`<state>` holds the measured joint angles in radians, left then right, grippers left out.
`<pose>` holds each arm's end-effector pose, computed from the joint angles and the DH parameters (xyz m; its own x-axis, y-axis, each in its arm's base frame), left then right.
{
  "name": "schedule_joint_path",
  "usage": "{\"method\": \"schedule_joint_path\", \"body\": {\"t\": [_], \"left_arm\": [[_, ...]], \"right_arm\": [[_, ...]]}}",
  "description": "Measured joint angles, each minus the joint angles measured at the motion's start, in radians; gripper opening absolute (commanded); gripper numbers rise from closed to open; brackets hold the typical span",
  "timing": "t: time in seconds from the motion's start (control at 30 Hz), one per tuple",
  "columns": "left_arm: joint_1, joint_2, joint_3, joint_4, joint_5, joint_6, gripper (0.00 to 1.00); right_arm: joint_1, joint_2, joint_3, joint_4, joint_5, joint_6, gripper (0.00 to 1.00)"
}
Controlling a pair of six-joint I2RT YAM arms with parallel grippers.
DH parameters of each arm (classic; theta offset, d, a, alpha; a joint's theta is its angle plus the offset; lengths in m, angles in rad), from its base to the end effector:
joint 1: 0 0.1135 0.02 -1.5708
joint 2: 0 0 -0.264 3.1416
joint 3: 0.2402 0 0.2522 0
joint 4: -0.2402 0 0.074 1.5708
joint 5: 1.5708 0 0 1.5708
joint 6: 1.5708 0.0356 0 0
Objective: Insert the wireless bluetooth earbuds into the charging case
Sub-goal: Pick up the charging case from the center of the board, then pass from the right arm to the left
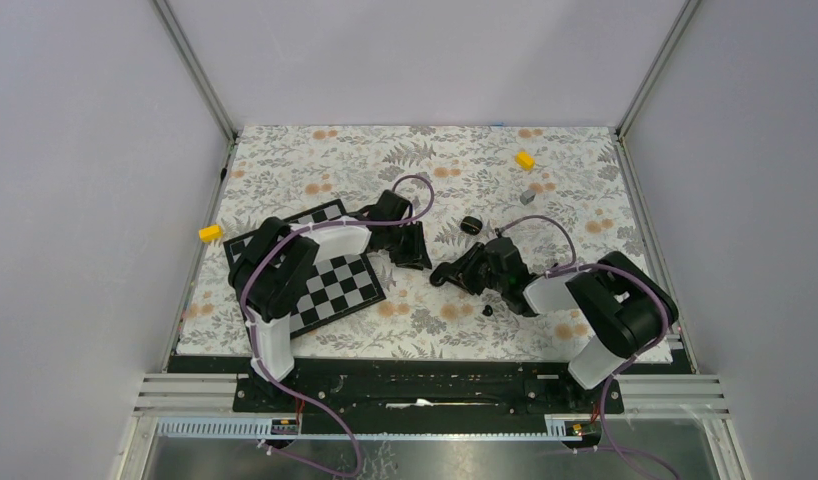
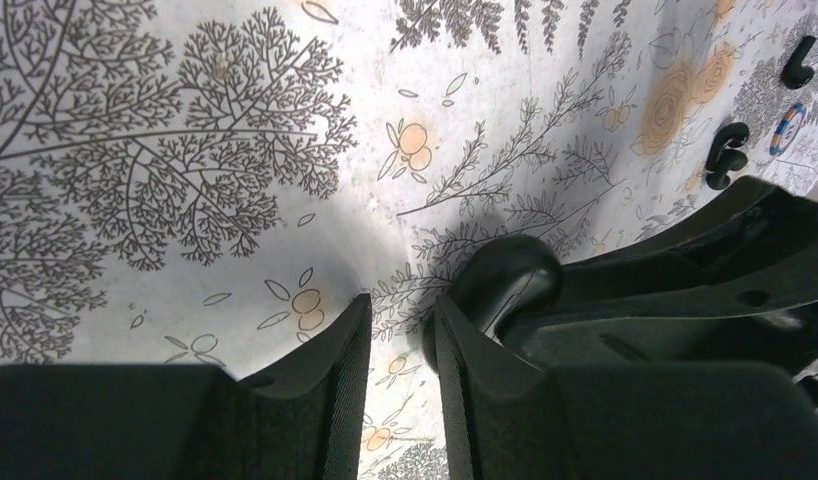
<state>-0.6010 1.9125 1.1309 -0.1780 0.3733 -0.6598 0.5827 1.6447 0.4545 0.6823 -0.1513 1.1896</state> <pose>0.3111 -0.2290 0.1445 -0.9622 -0.0323 -0.2703 0.1384 0.7971 -0.5877 0.2322 0.1594 0.1185 -0.7581 0.5994 -0.2570 0.1337 0.5285 0.8383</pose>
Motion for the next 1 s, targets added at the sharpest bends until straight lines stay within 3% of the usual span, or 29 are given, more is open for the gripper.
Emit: {"method": "schedule_joint_path", "body": {"t": [0.5, 0.8, 1.0], "left_arm": [[0.018, -0.084, 0.002, -0.071, -0.012, 0.034, 0.41], [0.092, -0.168, -0.035, -0.070, 0.100, 0.050, 0.75], [0.131, -0.246, -0.126, -0.003, 0.237, 0.052, 0.84]], "right_arm": [[-0.029, -0.078, 0.071, -0.232, -0.104, -0.260, 0.15], [-0.069, -0.149, 0.072, -0.273, -0.161, -0.349, 0.12], [-0.126, -0.157, 0.078, -0.249, -0.249, -0.385, 0.11]]}}
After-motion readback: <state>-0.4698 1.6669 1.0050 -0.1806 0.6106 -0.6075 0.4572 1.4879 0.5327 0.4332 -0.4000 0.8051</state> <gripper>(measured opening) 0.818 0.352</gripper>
